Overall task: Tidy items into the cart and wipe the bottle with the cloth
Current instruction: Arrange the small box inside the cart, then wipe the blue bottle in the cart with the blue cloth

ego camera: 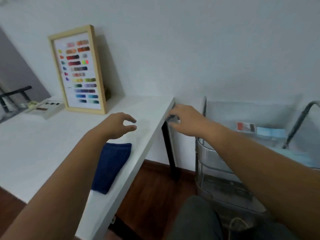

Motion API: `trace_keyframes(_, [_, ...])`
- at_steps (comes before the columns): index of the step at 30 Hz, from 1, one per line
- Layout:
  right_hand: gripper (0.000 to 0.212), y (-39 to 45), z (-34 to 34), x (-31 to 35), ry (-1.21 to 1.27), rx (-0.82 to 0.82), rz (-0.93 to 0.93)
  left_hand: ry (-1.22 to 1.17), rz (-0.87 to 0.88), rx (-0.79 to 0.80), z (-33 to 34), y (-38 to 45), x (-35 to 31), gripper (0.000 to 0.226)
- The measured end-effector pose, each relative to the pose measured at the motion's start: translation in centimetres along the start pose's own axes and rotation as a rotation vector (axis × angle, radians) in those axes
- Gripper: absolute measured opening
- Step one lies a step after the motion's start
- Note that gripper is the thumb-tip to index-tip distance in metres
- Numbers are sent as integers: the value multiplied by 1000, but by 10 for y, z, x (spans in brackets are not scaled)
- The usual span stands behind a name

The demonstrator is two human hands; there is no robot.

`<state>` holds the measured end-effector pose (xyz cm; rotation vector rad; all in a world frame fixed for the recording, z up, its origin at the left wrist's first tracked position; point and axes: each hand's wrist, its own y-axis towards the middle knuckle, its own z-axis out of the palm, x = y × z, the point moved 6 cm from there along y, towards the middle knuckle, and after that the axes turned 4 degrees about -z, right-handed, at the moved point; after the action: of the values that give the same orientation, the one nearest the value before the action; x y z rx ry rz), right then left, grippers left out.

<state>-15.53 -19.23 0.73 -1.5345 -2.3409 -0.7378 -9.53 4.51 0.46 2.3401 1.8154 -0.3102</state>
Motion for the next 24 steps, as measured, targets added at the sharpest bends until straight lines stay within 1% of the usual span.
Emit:
trace_keyframes(2, [24,7,25,24,40,46,-32,5,-85,32,7,-15,40,31])
trace_keyframes(5, [30,14,65,50,45,127,-31,-6,-159,100,20,-32,82,30])
trace_keyframes(7, [39,18,89,61,18,186,-9,-12,-176,116,26,-39,98,32])
trace_keyframes(10, [52,19,113,73,15,228,55,-21,-189,81,30,-46,109,41])
trace_keyframes(11, [57,19,119,76,31,238,88,-21,-184,80,31,-48,109,38])
trace_keyframes(14, [75,18,132,83,42,254,145,-74,-135,122,28,-47,105,17])
trace_keyframes(15, [80,17,134,85,49,241,156,-93,-112,140,24,-47,102,14])
trace_keyframes(16, [85,16,136,87,95,218,170,-112,-84,148,19,-48,97,12])
trace_keyframes(17, [90,14,136,87,192,185,191,-139,-51,143,12,-49,90,11])
trace_keyframes(19, [100,8,133,88,510,111,232,-218,24,112,-2,-51,69,9])
trace_keyframes(20, [101,5,129,89,668,80,251,-265,65,100,-9,-54,56,8])
trace_keyframes(21, [97,2,124,88,792,60,263,-306,115,96,-14,-56,41,5])
trace_keyframes(22, [87,-1,118,87,881,47,259,-340,172,98,-17,-58,24,3])
trace_keyframes(24, [52,-9,104,83,963,23,230,-409,277,92,-22,-60,-8,1])
